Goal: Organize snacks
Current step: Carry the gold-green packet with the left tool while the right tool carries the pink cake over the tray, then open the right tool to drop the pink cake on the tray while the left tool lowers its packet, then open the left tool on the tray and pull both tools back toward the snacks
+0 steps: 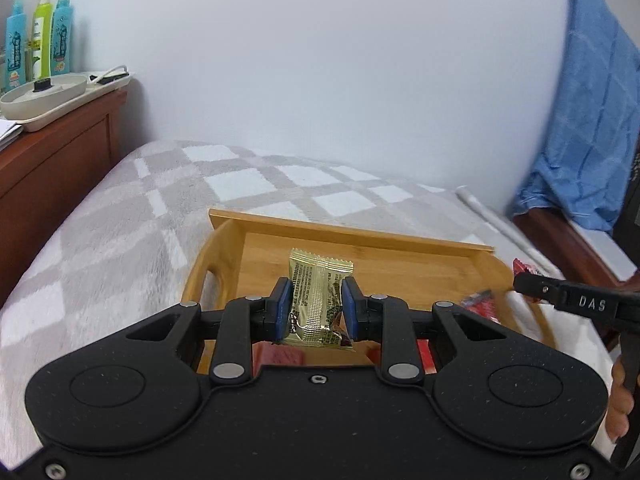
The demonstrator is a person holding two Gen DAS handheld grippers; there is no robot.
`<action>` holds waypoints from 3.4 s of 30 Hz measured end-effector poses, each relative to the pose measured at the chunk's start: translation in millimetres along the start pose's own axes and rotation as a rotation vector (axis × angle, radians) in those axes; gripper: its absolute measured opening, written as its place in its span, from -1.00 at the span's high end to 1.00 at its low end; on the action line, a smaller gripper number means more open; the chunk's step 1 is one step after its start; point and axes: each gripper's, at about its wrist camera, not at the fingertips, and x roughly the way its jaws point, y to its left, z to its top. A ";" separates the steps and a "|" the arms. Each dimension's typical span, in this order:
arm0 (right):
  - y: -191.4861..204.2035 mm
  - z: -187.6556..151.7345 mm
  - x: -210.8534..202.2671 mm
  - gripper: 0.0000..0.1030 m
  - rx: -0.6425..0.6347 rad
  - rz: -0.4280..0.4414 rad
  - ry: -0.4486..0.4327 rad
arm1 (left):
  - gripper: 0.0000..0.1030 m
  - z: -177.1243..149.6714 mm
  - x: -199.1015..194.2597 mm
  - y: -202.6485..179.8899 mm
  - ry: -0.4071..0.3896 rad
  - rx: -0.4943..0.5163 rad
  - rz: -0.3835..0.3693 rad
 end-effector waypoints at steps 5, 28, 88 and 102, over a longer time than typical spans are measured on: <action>-8.0 14.8 44.1 0.04 0.055 -0.016 0.058 | 0.51 6.6 35.4 7.6 0.028 -0.024 0.025; -0.9 3.2 86.8 -0.05 -0.057 -0.065 0.116 | 0.51 -11.1 83.7 18.3 0.101 -0.024 0.090; -30.6 -127.4 -94.5 -1.00 -0.156 -0.086 -0.103 | -0.85 -121.7 -80.0 3.6 0.006 0.075 0.037; -37.5 -166.9 -88.2 -1.00 -0.142 -0.126 -0.045 | -0.11 -149.9 -93.5 -8.2 -0.005 0.131 0.024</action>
